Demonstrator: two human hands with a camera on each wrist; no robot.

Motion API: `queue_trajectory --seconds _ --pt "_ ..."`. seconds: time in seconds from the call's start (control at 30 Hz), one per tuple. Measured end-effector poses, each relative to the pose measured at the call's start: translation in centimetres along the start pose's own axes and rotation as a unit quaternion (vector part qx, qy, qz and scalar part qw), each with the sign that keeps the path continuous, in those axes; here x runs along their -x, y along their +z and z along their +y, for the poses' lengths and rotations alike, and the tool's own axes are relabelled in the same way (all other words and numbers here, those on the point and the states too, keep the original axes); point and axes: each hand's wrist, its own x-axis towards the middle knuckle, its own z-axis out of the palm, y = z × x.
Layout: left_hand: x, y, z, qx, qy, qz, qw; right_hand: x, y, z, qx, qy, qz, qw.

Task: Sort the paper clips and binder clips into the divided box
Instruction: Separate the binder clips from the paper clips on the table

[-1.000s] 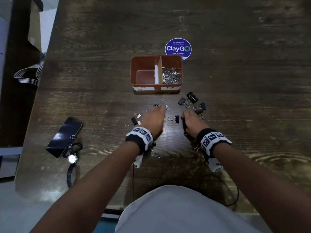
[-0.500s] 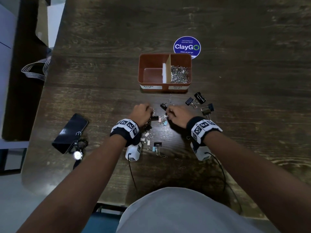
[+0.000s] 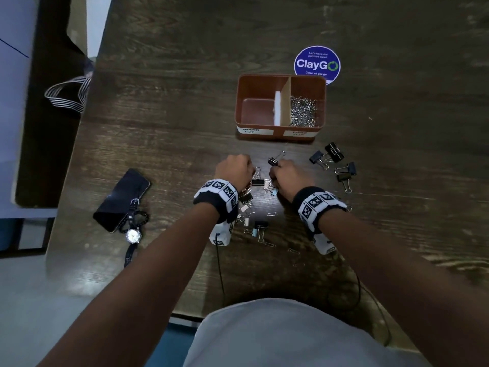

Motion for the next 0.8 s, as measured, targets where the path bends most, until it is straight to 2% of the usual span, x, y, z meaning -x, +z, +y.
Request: queue_trajectory --seconds 0.23,0.4,0.57,0.7,0.8 --pt "-0.7 0.7 0.5 -0.046 -0.005 -0.005 0.999 0.2 -0.3 -0.1 0.007 0.018 -0.072 0.997" --pt "-0.6 1.6 0.4 -0.047 0.012 -0.013 0.999 1.1 -0.7 0.6 -0.114 0.050 -0.051 0.991" --pt "-0.3 2.3 1.9 -0.044 0.062 -0.049 0.996 0.9 -1.8 1.6 -0.280 0.115 -0.002 0.953" --pt "0.2 2.5 2.5 -0.096 0.073 -0.038 0.992 0.4 -2.0 2.2 -0.347 0.128 -0.016 0.929" --pt "0.4 2.6 2.5 -0.156 0.127 -0.047 0.978 0.3 -2.3 2.2 -0.403 0.158 -0.034 0.901"
